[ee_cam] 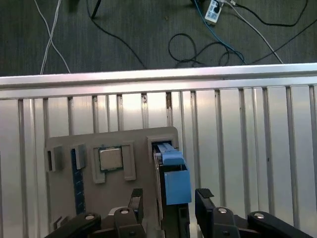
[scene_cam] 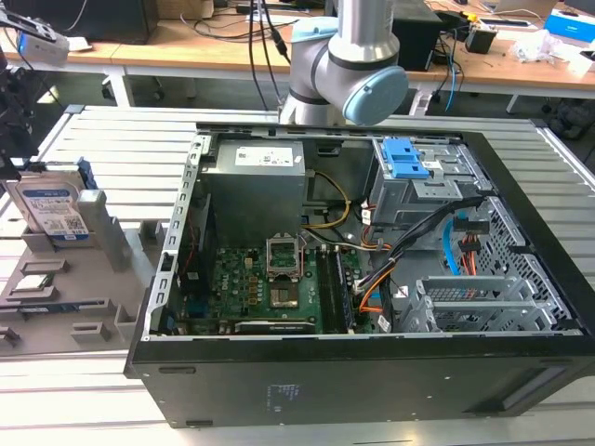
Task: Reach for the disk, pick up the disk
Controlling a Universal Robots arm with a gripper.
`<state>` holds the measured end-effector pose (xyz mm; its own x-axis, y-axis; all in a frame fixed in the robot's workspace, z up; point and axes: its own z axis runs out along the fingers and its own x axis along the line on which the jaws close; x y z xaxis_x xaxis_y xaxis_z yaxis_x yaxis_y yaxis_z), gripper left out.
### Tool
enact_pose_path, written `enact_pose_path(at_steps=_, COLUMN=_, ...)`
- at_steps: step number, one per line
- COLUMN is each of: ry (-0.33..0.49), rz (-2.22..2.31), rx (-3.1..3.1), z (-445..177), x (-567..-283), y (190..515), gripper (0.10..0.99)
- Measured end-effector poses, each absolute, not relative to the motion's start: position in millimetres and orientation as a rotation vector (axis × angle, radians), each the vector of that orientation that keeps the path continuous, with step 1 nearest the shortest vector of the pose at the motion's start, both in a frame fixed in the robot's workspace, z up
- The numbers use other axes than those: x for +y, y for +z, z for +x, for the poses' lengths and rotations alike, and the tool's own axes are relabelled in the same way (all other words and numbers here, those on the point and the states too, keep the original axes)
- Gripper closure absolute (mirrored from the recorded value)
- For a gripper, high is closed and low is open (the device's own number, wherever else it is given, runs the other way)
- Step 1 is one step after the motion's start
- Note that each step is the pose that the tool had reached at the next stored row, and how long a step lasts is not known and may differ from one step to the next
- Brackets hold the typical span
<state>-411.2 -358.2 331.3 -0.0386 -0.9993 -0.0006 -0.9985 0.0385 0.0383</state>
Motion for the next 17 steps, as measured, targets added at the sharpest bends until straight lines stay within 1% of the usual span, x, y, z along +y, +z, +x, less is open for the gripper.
enact_pose_path(at_steps=17, ry=-0.043, rz=2.170, rx=-2.235, z=-412, x=-355, y=295, gripper=0.545)
